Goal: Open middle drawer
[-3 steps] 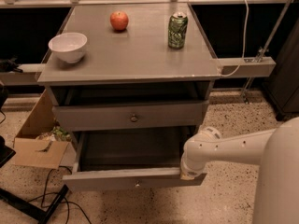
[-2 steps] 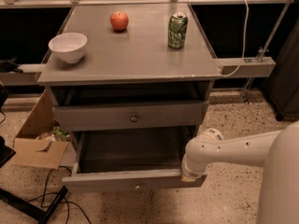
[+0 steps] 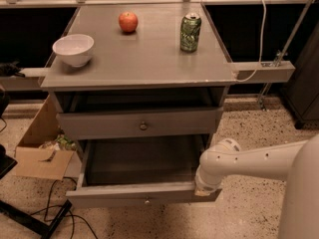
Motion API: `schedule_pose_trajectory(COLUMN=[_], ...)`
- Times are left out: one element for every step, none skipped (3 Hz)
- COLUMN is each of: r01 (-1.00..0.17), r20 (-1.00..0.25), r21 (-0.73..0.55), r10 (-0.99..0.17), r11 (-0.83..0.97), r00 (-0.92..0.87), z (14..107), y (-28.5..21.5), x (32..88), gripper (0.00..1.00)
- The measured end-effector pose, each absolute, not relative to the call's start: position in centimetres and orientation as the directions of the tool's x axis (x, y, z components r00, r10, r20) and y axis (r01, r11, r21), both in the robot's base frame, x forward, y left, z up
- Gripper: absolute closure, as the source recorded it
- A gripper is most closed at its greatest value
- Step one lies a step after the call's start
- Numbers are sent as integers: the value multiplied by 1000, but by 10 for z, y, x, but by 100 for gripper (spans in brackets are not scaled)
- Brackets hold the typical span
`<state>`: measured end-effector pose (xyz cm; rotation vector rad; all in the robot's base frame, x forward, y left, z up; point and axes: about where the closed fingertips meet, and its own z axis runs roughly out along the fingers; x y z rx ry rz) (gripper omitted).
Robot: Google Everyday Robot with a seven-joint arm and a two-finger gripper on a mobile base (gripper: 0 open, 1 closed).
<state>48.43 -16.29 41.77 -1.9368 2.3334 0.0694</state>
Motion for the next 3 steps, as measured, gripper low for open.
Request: schedule_pose_trajectory(r01=[-981, -983, -981], r20=[-118, -117, -125], r21=[-21, -5, 10], r10=[-975, -976, -973], r11=[191, 185, 192], r00=[-187, -183, -192], z=[418, 420, 420], y=[-165, -163, -168], x=[476, 466, 458], gripper=[100, 100, 100])
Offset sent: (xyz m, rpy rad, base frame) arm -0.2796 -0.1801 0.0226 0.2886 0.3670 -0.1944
